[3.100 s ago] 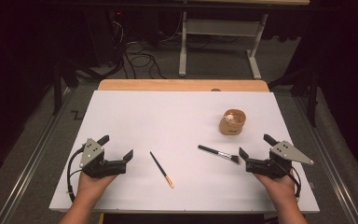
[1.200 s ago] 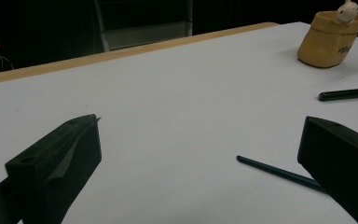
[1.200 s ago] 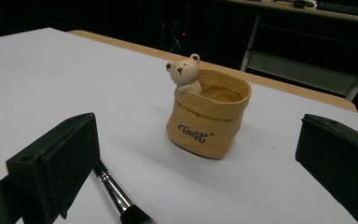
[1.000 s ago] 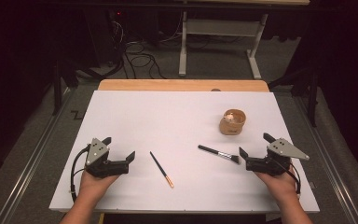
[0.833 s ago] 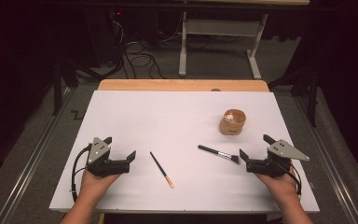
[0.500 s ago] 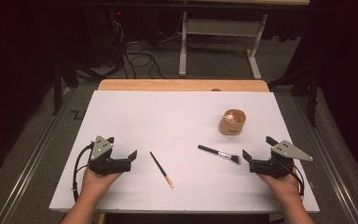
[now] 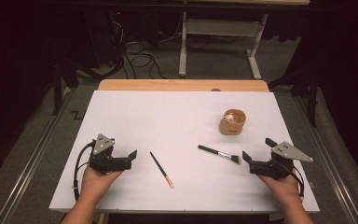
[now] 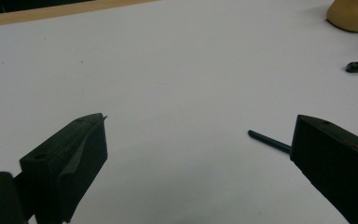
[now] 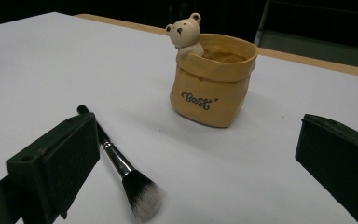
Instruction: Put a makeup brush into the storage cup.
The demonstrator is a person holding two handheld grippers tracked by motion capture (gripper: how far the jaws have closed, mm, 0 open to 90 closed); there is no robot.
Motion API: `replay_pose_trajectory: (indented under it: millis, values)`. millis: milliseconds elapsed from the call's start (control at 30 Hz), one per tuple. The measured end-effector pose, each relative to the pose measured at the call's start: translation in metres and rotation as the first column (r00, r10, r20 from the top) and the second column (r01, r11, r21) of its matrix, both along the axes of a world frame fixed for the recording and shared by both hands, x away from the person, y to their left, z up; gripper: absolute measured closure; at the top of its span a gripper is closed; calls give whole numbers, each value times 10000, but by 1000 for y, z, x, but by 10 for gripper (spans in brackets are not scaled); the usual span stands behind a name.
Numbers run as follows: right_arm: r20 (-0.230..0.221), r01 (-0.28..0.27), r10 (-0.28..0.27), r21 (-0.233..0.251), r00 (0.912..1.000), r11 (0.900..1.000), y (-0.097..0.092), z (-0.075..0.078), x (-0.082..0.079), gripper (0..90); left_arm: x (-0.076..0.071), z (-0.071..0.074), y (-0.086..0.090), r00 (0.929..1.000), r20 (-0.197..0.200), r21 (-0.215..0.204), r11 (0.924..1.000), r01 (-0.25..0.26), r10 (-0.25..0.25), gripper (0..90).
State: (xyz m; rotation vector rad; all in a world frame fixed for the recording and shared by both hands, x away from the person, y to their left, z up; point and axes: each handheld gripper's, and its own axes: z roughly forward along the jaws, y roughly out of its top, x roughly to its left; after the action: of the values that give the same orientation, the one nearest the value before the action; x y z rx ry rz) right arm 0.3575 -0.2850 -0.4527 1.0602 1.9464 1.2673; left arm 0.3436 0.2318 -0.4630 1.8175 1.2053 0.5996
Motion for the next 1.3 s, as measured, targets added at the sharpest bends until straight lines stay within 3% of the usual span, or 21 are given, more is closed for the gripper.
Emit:
replay_pose_trajectory:
  millis: [100, 200, 233, 400, 433, 600, 767, 933, 1133, 1300]
  values:
    - [-25, 26, -26, 108, 10000, 9999, 0, 0, -1, 4, 1, 1, 3, 9993, -315, 439, 9988, -211, 225, 65]
    - [-64, 73, -72, 176, 10000, 9998, 0, 0, -2, 4, 0, 1, 3, 9982, -544, 405, 9989, -249, 271, 65]
    - [-31, 58, -57, 193, 10000, 9998, -1, 0, -2, 4, 1, 1, 3, 9972, -676, 571, 9980, -269, 308, 65]
    - [31, -76, 75, 252, 10000, 9997, 0, 1, -1, 4, 2, 2, 3, 9958, -797, 721, 9967, -383, 440, 65]
    - [8, -35, 34, 270, 10000, 9996, 1, 1, -2, 4, 1, 2, 3, 9941, -999, 759, 9965, -353, 428, 66]
    - [99, -81, 80, 148, 9999, 9999, 2, 1, -5, 4, -1, 4, 1, 9921, -1239, 745, 9972, -118, 210, 70]
    - [142, -92, 89, 170, 9999, 9998, 3, 2, -7, 4, -1, 3, 0, 9877, -1551, 862, 9962, -80, 214, 83]
    - [66, -49, 48, 142, 10000, 9999, 5, 2, -7, 4, 3, 0, 4, 9787, -2018, 1092, 9939, -153, 372, 96]
    - [108, -99, 98, 105, 9999, 9999, 5, 2, -6, 4, 3, -1, 4, 9749, -2195, 1278, 9918, -89, 371, 97]
    - [-13, -86, 86, 102, 10000, 9999, 5, 1, -5, 4, 4, -3, 4, 9674, -2479, 1610, 9869, -123, 525, 103]
